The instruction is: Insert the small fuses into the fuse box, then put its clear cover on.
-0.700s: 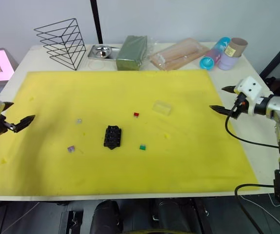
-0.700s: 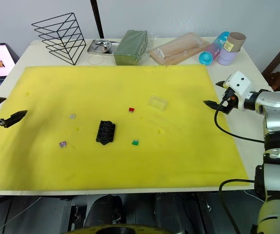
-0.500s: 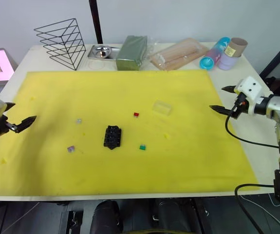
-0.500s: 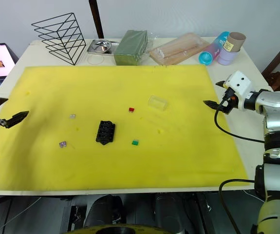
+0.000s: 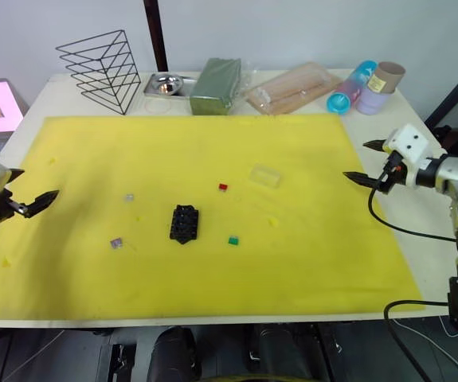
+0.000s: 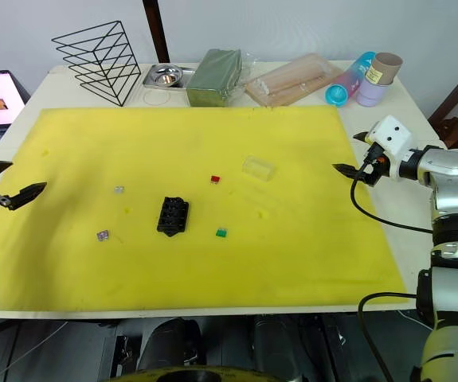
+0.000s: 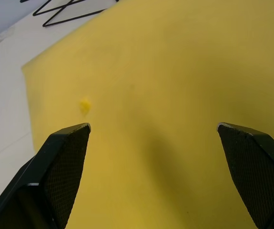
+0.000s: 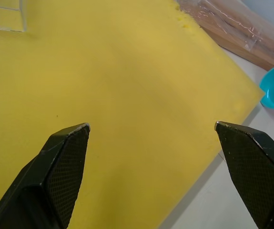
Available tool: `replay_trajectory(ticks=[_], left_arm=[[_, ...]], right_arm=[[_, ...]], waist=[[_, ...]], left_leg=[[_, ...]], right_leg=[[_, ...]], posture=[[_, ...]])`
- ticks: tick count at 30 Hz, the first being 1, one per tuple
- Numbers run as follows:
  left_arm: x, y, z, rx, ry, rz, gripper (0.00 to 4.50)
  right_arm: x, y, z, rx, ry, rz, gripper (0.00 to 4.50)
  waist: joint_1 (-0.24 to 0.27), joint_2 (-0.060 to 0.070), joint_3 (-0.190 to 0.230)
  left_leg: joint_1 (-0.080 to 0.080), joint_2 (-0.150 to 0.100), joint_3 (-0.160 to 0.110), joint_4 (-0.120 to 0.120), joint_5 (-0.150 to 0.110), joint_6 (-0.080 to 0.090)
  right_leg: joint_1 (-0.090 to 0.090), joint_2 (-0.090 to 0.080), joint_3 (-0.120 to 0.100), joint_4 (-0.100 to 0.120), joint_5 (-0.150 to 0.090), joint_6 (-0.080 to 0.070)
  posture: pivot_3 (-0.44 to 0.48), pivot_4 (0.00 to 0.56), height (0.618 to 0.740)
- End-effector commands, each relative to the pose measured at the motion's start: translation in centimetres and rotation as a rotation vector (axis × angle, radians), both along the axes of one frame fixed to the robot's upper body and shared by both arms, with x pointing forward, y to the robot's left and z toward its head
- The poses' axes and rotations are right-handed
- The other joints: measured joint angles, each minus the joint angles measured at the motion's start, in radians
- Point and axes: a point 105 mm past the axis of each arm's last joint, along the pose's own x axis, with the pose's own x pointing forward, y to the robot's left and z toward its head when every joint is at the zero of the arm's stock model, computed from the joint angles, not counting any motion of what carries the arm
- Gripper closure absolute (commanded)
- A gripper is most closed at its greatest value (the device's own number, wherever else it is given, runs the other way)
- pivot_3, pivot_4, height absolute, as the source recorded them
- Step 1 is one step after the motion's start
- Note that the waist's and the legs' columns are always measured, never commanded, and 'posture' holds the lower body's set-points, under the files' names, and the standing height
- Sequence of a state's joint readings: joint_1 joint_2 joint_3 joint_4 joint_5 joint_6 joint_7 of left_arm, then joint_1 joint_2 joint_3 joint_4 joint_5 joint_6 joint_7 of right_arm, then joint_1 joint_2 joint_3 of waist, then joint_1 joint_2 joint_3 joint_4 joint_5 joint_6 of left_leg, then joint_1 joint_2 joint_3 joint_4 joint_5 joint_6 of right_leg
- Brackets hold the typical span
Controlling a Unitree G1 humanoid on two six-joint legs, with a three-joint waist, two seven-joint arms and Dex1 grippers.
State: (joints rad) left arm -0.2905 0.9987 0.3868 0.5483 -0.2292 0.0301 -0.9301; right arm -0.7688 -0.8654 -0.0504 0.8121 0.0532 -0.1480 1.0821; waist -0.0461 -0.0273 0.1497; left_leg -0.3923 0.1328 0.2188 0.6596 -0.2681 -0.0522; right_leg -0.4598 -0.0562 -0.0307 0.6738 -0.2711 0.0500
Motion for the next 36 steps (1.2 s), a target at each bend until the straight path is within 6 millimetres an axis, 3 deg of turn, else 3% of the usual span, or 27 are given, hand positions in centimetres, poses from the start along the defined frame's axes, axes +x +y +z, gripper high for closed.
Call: replay_trajectory(ticks=[1, 9, 15, 22, 24, 26, 28, 33, 36], left_arm=[[0.2, 0.2, 2.0, 0.039, -0.063, 0.002, 0.0], [0.6, -0.2, 2.4, 0.058, -0.095, -0.016, 0.0], [1.1, -0.5, 3.6, 0.076, -0.158, 0.022, 0.0], [0.6, -1.5, 4.6, 0.023, -0.114, -0.029, 0.0], [-0.5, -2.5, 4.9, -0.231, 0.002, -0.121, 0.0], [-1.9, -3.5, 5.0, -0.426, 0.139, -0.183, 0.0], [-2.9, -4.0, 5.0, -0.524, 0.248, -0.202, 0.0], [-4.8, -4.7, 4.9, -0.686, 0.468, -0.203, 0.0], [-6.0, -5.6, 4.9, -0.82, 0.617, -0.21, 0.0]], right_arm=[[0.1, -0.6, 1.9, 0.017, -0.061, -0.026, 0.01], [0.3, -1.0, 2.2, 0.002, -0.085, -0.051, 0.01], [0.9, -1.1, 4.0, 0.027, -0.261, -0.106, 0.01], [0.4, 0.5, 3.1, -0.008, -0.117, 0.038, 0.01], [-0.7, 3.9, 3.5, 0.04, -0.071, 0.231, 0.01], [-2.6, 9.4, 3.7, 0.061, -0.031, 0.488, 0.01], [-4.6, 13.0, 3.7, 0.067, -0.003, 0.643, 0.01], [-8.8, 18.4, 3.7, 0.069, 0.012, 0.848, 0.01], [-10.7, 20.5, 3.9, 0.074, -0.007, 0.926, 0.01]], waist=[[0.0, 0.0, 0.0], [0.0, 0.0, 0.0], [0.0, 0.0, 0.0], [0.0, 0.0, 0.0], [-0.001, 0.0, 0.0], [-0.01, 0.0, 0.0], [-0.022, 0.0, 0.0], [-0.011, 0.0, 0.0], [0.001, -0.001, 0.0]], left_leg=[[0.0, 0.0, 0.0, 0.0, 0.0, 0.0], [0.0, 0.0, 0.0, 0.0, 0.0, 0.0], [0.0, 0.0, 0.0, 0.0, 0.0, 0.0], [0.0, 0.0, 0.0, 0.0, 0.0, 0.0], [0.0, 0.0, 0.0, 0.0, 0.0, 0.0], [0.0, 0.0, -0.001, 0.001, 0.0, 0.0], [-0.001, 0.001, -0.004, 0.001, 0.0, 0.0], [-0.001, 0.0, -0.007, 0.003, -0.002, -0.003], [-0.001, 0.0, -0.007, 0.004, -0.002, -0.003]], right_leg=[[0.0, 0.0, 0.0, 0.0, 0.0, 0.0], [0.0, 0.0, 0.0, 0.0, 0.0, 0.0], [0.0, 0.0, 0.0, 0.0, 0.0, 0.0], [0.0, 0.0, 0.0, 0.0, 0.0, 0.0], [0.0, 0.0, 0.0, 0.0, 0.0, 0.0], [0.0, 0.001, 0.0, 0.002, 0.0, 0.0], [-0.001, 0.002, 0.0, 0.004, -0.001, 0.001], [-0.001, 0.002, -0.001, 0.009, -0.006, -0.001], [0.0, 0.002, -0.001, 0.009, -0.006, -0.001]], posture=[[0.0, 0.15, 0.74], [0.0, 0.15, 0.74], [0.0, 0.15, 0.74], [0.0, 0.15, 0.74], [0.0, 0.15, 0.74], [0.0, 0.15, 0.74], [0.0, 0.15, 0.74], [0.0, 0.15, 0.74], [0.0, 0.15, 0.74]])
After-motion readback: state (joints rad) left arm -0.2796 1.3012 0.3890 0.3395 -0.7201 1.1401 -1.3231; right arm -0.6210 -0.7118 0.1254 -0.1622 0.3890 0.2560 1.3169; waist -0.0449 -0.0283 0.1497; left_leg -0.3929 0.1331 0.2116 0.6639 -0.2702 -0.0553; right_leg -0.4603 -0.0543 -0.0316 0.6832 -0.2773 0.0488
